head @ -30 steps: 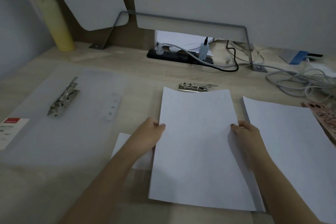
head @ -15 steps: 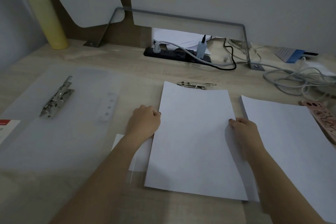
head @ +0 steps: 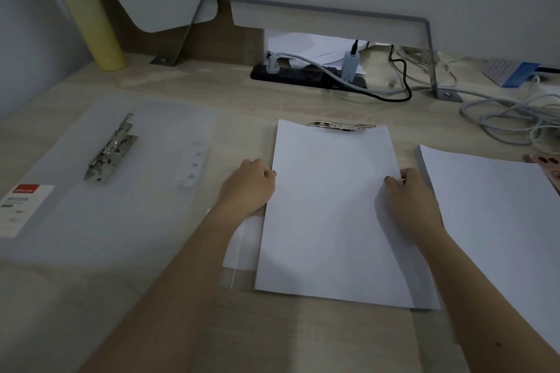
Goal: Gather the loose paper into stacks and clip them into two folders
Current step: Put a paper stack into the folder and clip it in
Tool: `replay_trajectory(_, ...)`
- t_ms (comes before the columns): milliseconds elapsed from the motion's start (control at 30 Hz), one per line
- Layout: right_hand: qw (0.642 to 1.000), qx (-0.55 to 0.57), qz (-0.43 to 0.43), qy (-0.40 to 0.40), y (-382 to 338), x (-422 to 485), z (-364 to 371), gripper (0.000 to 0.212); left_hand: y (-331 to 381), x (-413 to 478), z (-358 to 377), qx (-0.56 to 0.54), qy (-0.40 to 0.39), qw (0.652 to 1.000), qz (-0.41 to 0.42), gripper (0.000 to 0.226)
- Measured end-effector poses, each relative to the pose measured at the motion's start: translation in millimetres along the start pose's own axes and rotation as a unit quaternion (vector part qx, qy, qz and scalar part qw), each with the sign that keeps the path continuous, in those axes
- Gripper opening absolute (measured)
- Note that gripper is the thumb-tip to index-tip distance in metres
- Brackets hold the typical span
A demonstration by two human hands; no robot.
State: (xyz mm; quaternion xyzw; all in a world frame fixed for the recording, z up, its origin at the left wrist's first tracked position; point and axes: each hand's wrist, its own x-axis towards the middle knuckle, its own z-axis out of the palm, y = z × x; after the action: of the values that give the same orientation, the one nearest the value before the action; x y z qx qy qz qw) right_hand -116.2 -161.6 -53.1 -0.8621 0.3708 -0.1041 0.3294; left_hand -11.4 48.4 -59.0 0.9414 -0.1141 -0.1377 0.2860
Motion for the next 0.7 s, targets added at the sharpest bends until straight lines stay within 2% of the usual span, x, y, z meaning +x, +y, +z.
replay_trajectory(233,1.0,-0.014,0.0,-0.018,0.4,2.2,-0.5,0.029,-3.0,1.1,1.8,-0.008,0.008,1.0,0.002,0.029)
replay_trajectory(433,0.999,-0.026,0.004,-0.024,-0.3,0.9,-1.2,0.017,-4.6,2.0,1.6,-0.012,0.003,1.0,0.002,0.029)
replay_trajectory(700,0.999,-0.042,0.004,-0.022,0.9,5.2,0.6,0.032,-3.6,4.1,0.6,-0.016,0.001,1.0,0.007,0.031)
